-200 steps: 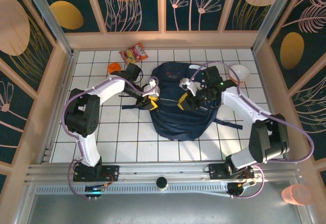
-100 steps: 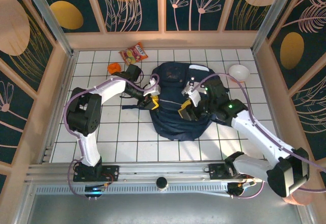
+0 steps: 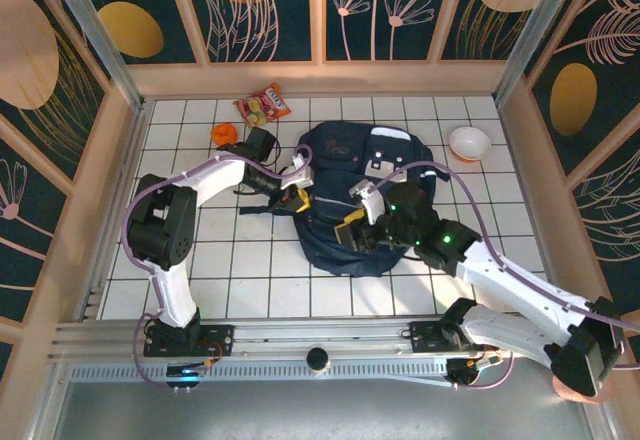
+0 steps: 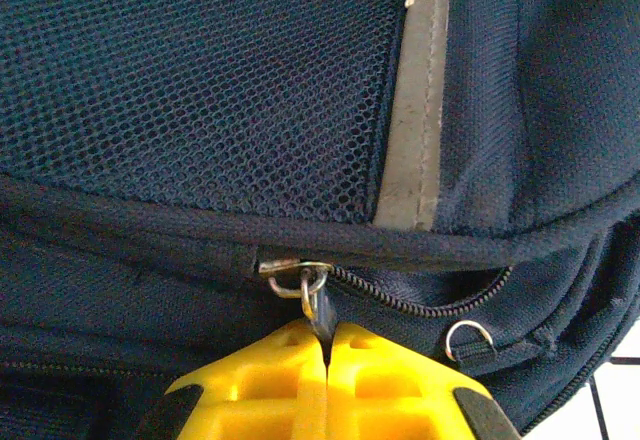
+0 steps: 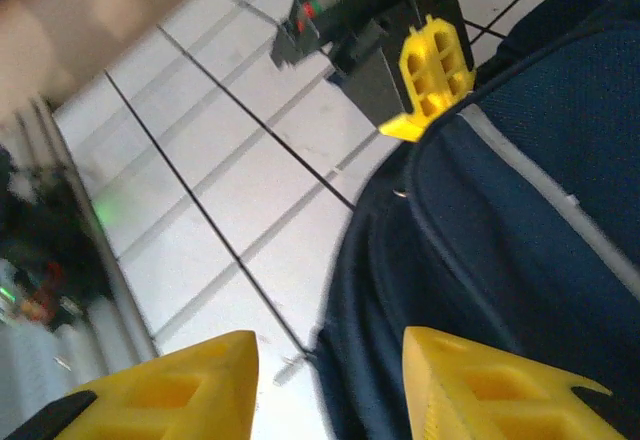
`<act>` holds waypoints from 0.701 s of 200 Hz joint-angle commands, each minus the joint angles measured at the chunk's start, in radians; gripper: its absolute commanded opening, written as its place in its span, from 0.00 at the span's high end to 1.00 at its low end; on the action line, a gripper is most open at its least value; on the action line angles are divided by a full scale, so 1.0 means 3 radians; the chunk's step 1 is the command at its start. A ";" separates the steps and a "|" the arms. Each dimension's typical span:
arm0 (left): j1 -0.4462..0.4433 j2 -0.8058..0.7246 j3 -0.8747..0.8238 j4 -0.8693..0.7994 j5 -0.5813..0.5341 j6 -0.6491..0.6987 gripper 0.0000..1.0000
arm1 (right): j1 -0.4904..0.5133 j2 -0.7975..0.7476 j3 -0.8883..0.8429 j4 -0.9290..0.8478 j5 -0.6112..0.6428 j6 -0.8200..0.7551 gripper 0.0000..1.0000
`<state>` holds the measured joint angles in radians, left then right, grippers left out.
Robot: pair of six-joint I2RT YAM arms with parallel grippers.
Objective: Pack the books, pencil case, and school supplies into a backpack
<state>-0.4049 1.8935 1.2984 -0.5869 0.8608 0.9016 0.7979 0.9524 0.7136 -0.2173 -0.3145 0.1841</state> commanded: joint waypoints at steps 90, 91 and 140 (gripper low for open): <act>-0.0004 -0.0084 -0.0064 0.0310 0.0180 -0.0192 0.91 | -0.0024 0.0088 -0.0501 0.0638 -0.0221 0.3379 0.48; -0.0005 -0.0081 -0.0064 0.0310 0.0184 -0.0193 0.91 | -0.0036 0.0104 -0.0508 0.0661 -0.0242 0.3382 0.48; -0.0001 -0.0043 -0.0094 0.0490 0.0361 -0.0301 0.76 | -0.0396 0.0276 -0.0691 0.1201 -0.0462 0.3554 0.47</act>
<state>-0.4049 1.8633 1.2640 -0.4892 0.8822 0.8257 0.7277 1.0245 0.5259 0.0387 -0.4053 1.1950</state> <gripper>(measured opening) 0.217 0.527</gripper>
